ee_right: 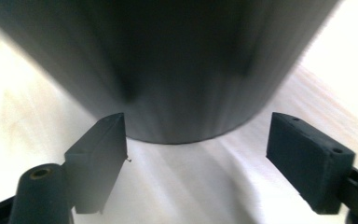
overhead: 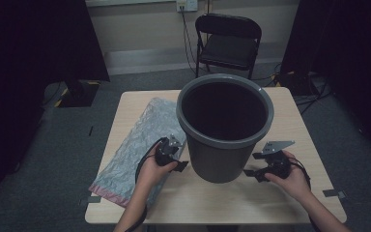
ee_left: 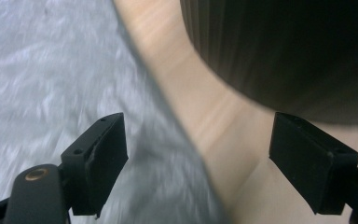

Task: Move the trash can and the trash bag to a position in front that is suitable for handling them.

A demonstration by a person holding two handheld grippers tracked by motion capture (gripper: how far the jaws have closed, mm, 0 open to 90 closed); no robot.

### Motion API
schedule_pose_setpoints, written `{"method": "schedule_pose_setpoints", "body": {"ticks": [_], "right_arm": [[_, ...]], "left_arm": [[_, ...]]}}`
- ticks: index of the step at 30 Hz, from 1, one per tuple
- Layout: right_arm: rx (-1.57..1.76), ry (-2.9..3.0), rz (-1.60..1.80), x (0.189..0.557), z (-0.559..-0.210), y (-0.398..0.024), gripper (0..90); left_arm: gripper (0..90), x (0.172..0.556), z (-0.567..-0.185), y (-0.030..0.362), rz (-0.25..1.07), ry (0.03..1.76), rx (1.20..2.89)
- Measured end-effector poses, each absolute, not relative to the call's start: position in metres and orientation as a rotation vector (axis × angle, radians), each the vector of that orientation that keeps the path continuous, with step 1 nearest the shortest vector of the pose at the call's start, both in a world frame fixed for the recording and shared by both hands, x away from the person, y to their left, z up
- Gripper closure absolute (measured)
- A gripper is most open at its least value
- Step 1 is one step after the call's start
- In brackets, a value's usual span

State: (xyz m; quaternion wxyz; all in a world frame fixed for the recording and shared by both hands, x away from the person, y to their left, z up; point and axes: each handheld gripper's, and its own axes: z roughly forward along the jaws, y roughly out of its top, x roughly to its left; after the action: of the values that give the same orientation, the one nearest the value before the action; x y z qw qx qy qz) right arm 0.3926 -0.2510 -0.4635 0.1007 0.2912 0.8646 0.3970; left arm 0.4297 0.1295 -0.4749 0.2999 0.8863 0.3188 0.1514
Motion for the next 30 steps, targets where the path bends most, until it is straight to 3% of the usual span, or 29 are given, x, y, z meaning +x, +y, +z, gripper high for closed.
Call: {"method": "schedule_pose_setpoints", "body": {"ticks": [4, 6, 11, 30], "right_arm": [[0.837, 2.544, 1.171, 0.383, -0.464, -0.240, 18.8], [0.853, 2.543, 1.161, 0.385, -0.464, -0.235, 13.4], [0.861, 2.547, 1.149, 0.393, -0.466, -0.226, 14.1], [0.827, 2.580, 1.079, 0.425, -0.462, -0.182, 13.2]], "left_arm": [[18.6, 0.416, -0.477, 0.149, 0.429, 0.871, 2.392], [18.6, 0.409, -0.476, 0.160, 0.439, 0.902, 2.381], [18.6, 0.396, -0.474, 0.180, 0.414, 0.946, 2.326], [18.5, 0.394, -0.483, 0.189, 0.420, 1.019, 2.289]]}}
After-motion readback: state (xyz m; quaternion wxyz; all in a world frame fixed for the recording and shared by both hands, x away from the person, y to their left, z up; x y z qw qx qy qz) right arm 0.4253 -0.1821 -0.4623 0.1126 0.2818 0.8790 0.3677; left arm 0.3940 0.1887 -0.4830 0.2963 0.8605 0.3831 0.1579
